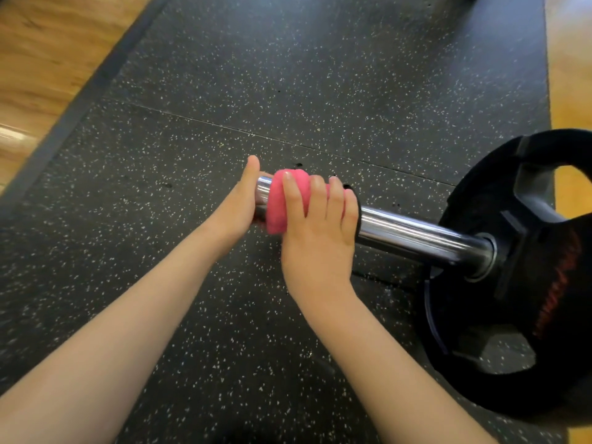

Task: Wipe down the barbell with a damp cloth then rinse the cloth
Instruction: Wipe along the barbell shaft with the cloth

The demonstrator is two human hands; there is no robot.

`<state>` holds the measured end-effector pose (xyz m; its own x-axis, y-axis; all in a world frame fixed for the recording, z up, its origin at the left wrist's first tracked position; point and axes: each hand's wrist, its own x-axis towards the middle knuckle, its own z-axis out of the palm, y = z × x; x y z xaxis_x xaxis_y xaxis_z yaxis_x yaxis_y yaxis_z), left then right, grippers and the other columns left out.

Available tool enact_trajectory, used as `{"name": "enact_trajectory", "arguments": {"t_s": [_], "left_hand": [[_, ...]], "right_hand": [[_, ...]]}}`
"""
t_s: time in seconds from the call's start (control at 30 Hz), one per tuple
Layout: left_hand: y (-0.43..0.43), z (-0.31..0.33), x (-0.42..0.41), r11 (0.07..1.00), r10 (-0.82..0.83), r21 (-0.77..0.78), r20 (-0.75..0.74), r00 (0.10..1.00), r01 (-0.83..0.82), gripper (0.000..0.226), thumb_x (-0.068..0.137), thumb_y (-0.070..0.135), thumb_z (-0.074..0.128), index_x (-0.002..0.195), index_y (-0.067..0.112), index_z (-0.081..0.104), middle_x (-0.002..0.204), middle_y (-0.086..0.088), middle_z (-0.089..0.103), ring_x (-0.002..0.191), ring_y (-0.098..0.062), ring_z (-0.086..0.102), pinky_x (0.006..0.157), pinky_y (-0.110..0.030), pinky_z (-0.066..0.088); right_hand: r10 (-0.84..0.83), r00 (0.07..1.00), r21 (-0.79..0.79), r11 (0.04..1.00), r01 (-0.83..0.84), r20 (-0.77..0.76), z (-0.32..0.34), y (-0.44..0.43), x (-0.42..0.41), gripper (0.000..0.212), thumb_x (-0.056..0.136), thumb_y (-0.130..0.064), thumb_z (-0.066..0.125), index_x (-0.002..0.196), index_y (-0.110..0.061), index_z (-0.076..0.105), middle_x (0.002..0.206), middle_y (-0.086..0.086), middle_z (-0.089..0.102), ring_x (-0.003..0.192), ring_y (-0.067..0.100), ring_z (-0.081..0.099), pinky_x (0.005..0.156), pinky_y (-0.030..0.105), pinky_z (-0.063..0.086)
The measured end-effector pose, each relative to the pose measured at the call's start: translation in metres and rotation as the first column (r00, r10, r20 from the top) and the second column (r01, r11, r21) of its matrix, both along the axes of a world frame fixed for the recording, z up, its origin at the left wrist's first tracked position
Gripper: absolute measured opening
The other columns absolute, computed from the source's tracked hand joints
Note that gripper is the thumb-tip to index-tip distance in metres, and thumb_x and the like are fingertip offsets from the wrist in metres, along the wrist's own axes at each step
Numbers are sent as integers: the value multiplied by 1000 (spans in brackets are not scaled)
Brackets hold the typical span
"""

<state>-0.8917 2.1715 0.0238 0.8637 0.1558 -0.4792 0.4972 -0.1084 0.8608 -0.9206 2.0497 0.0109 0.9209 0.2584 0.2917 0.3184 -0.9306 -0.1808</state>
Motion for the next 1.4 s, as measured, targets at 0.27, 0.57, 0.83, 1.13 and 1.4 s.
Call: {"name": "enact_trajectory", "arguments": {"t_s": [0.27,0.57,0.83,1.13,1.4], "left_hand": [[5,0,0,995,-69,72,82,994,63,67,103,47,7,101,13,65,71,-4,68,53,-16,58,53,-21,46],[3,0,1,993,-55,113,112,992,43,49,105,31,21,103,9,65,82,-8,67,69,-19,59,66,-32,45],[13,-3,-1,948,49,293,243,969,-121,35,103,24,29,71,20,45,71,11,47,61,-2,40,63,-22,36],[-10,-1,-2,875,-144,483,324,935,-32,32,100,22,35,87,12,62,77,3,60,67,-8,48,60,-18,37],[-16,0,10,764,-144,631,366,920,-132,40,99,13,31,72,-1,58,66,-15,58,58,-18,47,50,-28,36]], "right_hand": [[-80,995,-81,994,76,-55,3,-80,-12,75,78,-26,68,143,-21,32,140,19,41,134,42,31,116,52,11],[-23,995,-45,999,18,-102,5,-15,-10,70,91,-57,31,147,-16,33,143,21,38,134,44,28,114,56,9],[8,1000,-23,1000,-8,24,-5,33,3,57,86,-30,60,140,-23,46,132,13,53,126,38,45,113,49,18],[-28,999,27,999,29,-27,0,-56,-9,56,92,-40,49,145,-26,39,140,8,45,133,32,36,117,46,15],[-167,985,2,986,168,-47,-1,-107,-17,56,93,-45,44,146,-27,36,145,9,38,140,34,25,119,48,4]]}}
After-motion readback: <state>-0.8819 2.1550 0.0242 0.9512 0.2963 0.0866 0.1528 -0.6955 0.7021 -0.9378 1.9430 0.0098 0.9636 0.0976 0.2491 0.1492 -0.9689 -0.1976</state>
